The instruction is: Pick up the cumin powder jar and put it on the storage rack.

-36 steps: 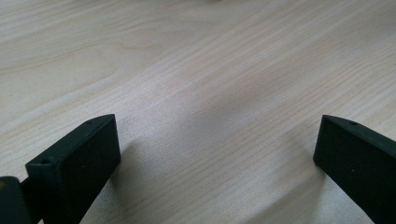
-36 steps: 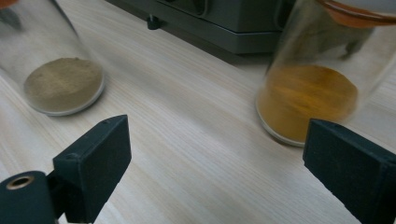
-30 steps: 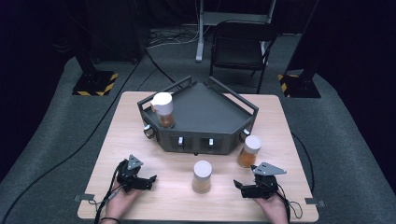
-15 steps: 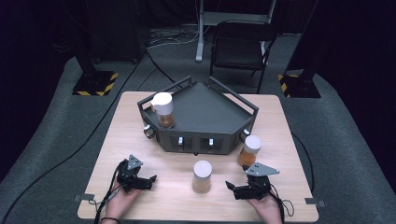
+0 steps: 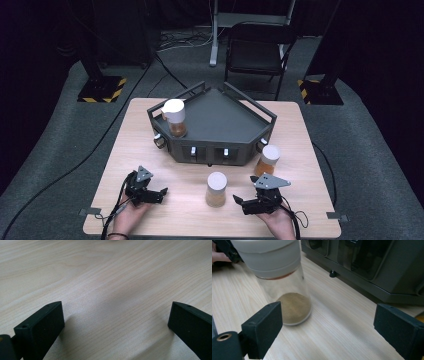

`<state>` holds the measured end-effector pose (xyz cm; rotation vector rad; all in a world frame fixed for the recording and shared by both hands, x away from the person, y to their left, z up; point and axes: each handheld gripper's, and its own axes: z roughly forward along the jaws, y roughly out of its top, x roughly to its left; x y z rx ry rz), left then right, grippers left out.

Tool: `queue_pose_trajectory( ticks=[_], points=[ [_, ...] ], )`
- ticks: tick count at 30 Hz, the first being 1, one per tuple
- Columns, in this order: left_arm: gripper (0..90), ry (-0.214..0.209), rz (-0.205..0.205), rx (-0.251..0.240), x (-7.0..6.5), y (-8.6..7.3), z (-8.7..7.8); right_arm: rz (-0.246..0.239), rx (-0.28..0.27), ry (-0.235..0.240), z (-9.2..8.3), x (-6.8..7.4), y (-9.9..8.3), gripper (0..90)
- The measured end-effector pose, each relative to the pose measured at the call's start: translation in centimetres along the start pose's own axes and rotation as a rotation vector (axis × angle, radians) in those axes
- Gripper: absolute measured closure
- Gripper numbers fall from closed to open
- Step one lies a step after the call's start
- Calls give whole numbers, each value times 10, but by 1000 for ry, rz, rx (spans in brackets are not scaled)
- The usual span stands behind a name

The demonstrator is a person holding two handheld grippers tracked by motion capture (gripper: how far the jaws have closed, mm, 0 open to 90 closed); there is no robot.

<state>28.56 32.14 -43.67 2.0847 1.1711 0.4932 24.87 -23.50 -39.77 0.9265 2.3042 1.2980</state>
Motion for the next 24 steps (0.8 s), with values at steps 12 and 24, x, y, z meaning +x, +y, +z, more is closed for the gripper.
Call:
queue_pose_trajectory(
  ticks=[12, 24],
  points=[
    [1, 0, 0, 0, 0, 0, 0, -35, -23, 53, 5, 8, 9, 83],
    [1, 0, 0, 0, 0, 0, 0, -45, -49, 105, 18, 11, 15, 97]
  ],
)
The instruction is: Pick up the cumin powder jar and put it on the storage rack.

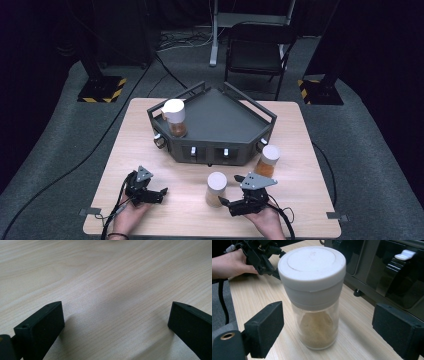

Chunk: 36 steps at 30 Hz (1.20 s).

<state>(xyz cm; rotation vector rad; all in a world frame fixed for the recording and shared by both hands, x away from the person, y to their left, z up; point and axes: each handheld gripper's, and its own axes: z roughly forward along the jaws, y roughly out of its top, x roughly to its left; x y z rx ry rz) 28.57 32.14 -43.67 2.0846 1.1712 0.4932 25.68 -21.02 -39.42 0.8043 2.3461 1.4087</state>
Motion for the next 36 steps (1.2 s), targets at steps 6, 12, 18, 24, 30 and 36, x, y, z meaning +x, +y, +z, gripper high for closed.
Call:
queue_pose_trajectory(
  ticks=[6, 12, 18, 24, 30, 36],
  points=[
    [1, 0, 0, 0, 0, 0, 0, 6, -15, 19, 5, -1, 1, 114],
    [1, 0, 0, 0, 0, 0, 0, 6, -25, 34, 11, -1, 3, 131],
    [1, 0, 0, 0, 0, 0, 0, -5, -22, 32, 18, 2, 7, 167],
    [1, 0, 0, 0, 0, 0, 0, -22, -22, 20, 23, 7, 8, 237],
    [1, 0, 0, 0, 0, 0, 0, -36, -18, 13, 25, 9, 8, 334],
    [1, 0, 0, 0, 0, 0, 0, -41, -11, 1, 25, 13, 10, 338]
  ],
)
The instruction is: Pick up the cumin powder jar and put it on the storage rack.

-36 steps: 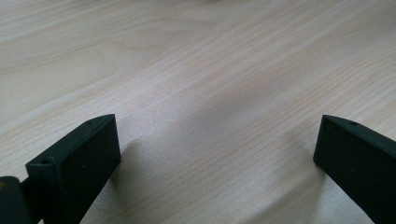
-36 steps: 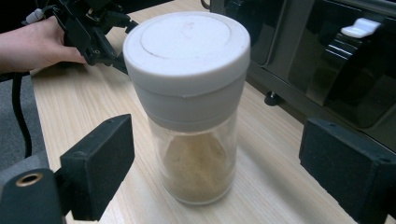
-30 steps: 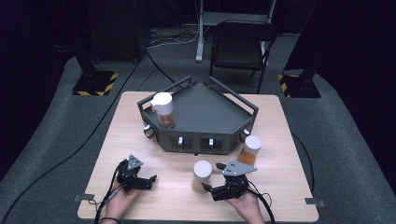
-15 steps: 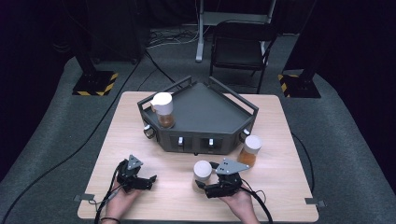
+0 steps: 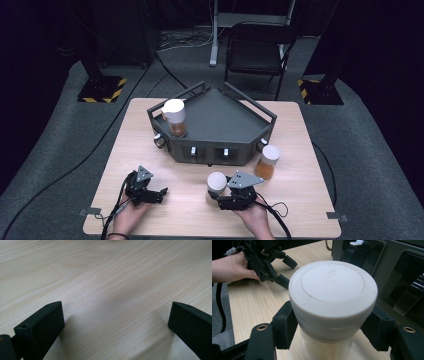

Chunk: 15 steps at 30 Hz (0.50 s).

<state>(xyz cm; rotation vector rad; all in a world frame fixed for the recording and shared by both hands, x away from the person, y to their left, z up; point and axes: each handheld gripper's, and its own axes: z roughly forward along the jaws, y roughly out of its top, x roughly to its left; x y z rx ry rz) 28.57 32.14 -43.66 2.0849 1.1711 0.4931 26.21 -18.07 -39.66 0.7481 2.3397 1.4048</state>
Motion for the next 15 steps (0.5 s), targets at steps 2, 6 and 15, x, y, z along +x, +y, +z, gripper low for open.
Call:
queue_pose_trajectory(
  ticks=[2, 6, 15],
  points=[
    [1, 0, 0, 0, 0, 0, 0, 2, 1, -2, 0, 1, 1, 339],
    [1, 0, 0, 0, 0, 0, 0, -3, 16, -6, 1, 2, 5, 339],
    [1, 0, 0, 0, 0, 0, 0, 1, 9, -43, -8, 2, 21, 339]
  ],
)
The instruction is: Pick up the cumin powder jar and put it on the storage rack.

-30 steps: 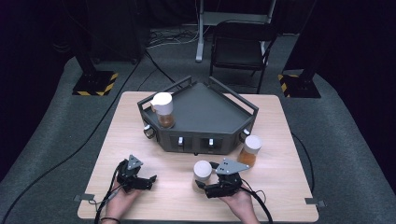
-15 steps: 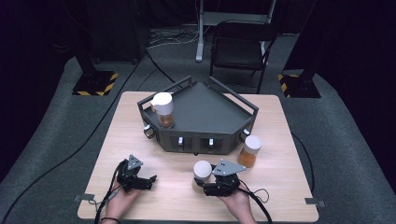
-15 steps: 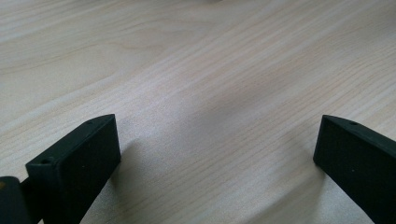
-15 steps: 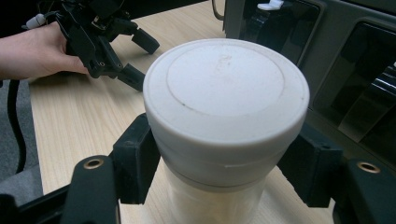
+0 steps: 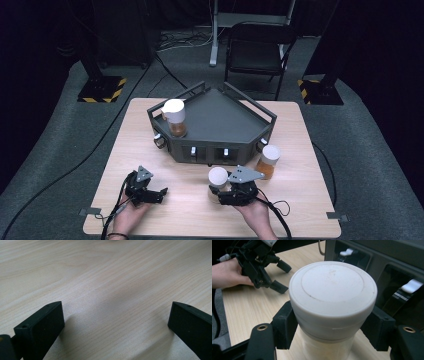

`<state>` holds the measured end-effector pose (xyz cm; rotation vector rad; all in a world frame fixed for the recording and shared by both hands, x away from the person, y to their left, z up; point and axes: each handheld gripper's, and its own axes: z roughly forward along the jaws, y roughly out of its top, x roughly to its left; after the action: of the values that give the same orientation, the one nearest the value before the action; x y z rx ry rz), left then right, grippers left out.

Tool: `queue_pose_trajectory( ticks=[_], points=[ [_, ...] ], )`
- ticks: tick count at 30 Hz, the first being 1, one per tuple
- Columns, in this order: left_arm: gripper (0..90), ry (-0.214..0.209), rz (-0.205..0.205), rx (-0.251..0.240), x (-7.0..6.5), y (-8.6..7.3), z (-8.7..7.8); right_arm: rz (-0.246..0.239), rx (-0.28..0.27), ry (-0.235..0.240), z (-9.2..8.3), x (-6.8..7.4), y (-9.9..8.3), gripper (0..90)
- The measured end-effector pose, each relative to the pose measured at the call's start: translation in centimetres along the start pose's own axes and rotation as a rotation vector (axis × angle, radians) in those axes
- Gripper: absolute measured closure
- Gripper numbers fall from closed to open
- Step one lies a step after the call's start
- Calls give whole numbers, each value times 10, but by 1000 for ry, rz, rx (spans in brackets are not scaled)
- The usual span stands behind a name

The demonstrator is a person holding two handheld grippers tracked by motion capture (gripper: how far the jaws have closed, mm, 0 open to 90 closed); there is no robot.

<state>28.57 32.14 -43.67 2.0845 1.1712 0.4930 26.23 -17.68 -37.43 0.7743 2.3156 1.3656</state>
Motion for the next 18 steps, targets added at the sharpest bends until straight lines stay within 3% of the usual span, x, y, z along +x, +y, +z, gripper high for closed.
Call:
queue_pose_trajectory(
  ticks=[18],
  points=[
    [1, 0, 0, 0, 0, 0, 0, 27, -31, -25, -8, -11, 39, 339]
  ],
)
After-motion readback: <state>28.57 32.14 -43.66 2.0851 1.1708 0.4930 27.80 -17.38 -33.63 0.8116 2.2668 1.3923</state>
